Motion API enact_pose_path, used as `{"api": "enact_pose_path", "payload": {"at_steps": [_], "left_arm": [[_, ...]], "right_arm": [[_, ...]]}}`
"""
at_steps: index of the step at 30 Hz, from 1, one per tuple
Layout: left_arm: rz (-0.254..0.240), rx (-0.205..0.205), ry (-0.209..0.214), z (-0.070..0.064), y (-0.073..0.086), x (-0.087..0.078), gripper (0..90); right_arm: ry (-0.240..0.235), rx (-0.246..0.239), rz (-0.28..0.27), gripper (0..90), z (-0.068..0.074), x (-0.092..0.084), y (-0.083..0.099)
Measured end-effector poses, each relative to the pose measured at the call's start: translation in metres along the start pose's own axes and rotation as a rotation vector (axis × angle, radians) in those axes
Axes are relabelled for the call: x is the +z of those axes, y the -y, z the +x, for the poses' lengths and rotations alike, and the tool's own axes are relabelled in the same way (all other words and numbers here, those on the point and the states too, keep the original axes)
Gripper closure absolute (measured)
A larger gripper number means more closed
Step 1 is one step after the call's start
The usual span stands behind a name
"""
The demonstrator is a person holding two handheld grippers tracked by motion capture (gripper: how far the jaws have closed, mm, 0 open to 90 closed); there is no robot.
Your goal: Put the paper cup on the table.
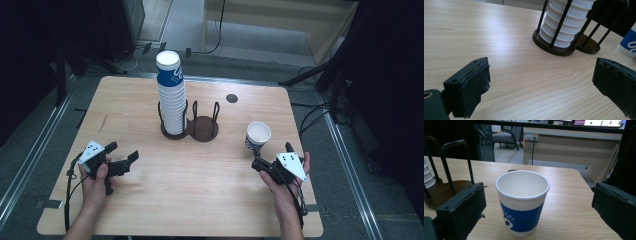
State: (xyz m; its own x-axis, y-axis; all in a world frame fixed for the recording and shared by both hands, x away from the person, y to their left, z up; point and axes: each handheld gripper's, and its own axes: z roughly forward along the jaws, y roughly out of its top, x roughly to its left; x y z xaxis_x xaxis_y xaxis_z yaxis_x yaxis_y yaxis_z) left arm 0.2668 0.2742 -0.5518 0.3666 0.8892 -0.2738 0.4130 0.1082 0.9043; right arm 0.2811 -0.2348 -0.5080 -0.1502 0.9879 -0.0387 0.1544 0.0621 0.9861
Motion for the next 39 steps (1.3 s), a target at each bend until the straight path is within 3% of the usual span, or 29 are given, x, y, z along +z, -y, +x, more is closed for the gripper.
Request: {"api": "enact_pose_path", "payload": {"at_steps": [10,16,23,26,29,39], "left_arm": [[-0.003,0.002,-0.001,0.000,0.000,0.000,2.3],[0.000,0.000,-0.001,0.000,0.000,0.000,2.3],[0.003,-0.006,0.001,0.001,0.000,0.000,2.4],[0.004,-0.010,-0.013,0.000,0.000,0.000,8.6],[-0.005,-0.007,-0.010,0.000,0.000,0.000,8.6],[-0.003,-0.004,-0.010,0.000,0.000,-0.001,8.7]], "right_arm": [[0.028,-0.009,-0.012,0.0,-0.012,-0.017,0.003],[0.040,-0.041,-0.017,0.0,-0.019,-0.028,0.012],[0.078,0.001,0.012,0.0,-0.038,-0.036,0.025],[0.102,0.011,0.019,0.0,-0.046,-0.040,0.028],[0.121,0.031,0.029,0.0,-0.052,-0.044,0.030],[0.164,0.033,0.058,0.0,-0.071,-0.055,0.039]]}}
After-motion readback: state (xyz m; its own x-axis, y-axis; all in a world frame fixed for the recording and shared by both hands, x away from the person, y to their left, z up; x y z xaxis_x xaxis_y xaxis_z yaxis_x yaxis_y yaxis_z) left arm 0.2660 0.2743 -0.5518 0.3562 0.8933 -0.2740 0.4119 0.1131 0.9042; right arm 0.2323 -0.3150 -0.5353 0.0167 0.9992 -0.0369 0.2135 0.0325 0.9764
